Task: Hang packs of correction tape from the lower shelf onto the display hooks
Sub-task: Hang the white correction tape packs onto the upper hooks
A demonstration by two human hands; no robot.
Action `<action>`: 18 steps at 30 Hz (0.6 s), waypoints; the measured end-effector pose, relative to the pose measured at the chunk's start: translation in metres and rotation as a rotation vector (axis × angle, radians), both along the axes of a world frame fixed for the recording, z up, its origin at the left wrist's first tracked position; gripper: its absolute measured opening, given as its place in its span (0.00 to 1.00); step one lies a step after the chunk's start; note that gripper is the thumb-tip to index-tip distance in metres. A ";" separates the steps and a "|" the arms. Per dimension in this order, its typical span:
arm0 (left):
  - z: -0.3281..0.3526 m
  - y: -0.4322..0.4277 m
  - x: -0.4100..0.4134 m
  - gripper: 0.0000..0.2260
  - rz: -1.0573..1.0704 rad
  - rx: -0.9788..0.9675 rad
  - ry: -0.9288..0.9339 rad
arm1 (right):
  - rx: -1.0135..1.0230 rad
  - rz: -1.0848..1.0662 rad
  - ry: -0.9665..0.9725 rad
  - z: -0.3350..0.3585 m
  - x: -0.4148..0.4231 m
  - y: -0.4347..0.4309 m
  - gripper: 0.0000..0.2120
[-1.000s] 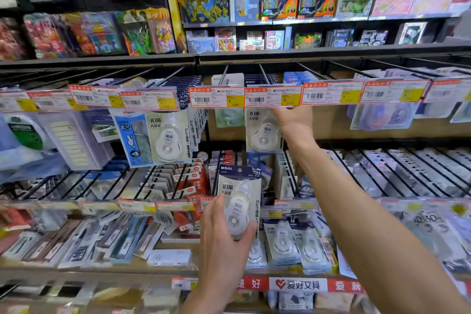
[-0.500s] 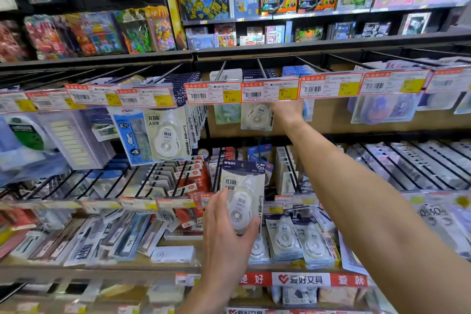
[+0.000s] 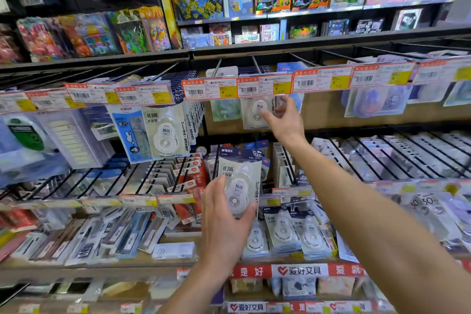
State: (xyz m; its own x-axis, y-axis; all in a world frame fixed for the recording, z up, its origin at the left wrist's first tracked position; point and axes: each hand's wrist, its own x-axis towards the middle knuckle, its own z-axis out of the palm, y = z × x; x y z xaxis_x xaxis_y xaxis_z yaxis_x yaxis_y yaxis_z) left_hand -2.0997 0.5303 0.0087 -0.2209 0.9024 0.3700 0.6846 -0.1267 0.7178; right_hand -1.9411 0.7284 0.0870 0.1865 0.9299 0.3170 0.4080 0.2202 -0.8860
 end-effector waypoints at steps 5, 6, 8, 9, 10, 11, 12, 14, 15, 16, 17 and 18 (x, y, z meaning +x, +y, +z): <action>-0.006 0.009 0.005 0.38 -0.017 0.010 0.032 | -0.047 0.024 0.087 -0.037 0.017 -0.043 0.25; -0.008 0.010 0.007 0.38 -0.024 0.005 0.039 | -0.077 0.061 0.153 -0.042 0.018 -0.055 0.20; -0.011 0.012 0.013 0.39 -0.040 -0.005 0.047 | -0.148 0.173 0.342 -0.047 0.019 -0.079 0.11; -0.013 0.014 0.017 0.40 -0.050 -0.007 0.045 | -0.189 0.241 0.438 -0.049 0.018 -0.090 0.11; -0.015 0.014 0.021 0.40 -0.060 -0.009 0.041 | -0.218 0.300 0.493 -0.050 0.018 -0.099 0.13; -0.017 0.015 0.025 0.41 -0.067 -0.015 0.042 | -0.234 0.342 0.521 -0.052 0.018 -0.106 0.13; -0.019 0.015 0.030 0.42 -0.073 -0.021 0.044 | -0.237 0.360 0.523 -0.054 0.019 -0.110 0.11; -0.021 0.014 0.038 0.44 -0.089 -0.036 0.039 | -0.229 0.351 0.512 -0.056 0.023 -0.114 0.07; -0.021 0.014 0.041 0.44 -0.100 -0.043 0.032 | -0.226 0.345 0.507 -0.055 0.024 -0.115 0.05; -0.021 0.015 0.044 0.45 -0.110 -0.048 0.023 | -0.225 0.343 0.504 -0.056 0.026 -0.114 0.04; -0.021 0.015 0.047 0.45 -0.118 -0.051 0.013 | -0.224 0.343 0.501 -0.055 0.028 -0.114 0.03; -0.021 0.016 0.048 0.46 -0.127 -0.053 0.001 | -0.215 0.346 0.493 -0.054 0.029 -0.114 0.03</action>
State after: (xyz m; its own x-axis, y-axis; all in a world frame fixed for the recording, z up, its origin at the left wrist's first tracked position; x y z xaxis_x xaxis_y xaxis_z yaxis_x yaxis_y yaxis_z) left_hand -2.0514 0.5461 -0.0124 -0.1033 0.9414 0.3212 0.6665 -0.1742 0.7248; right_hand -1.9116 0.6146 0.0331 -0.0601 0.9957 0.0700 -0.1219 0.0622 -0.9906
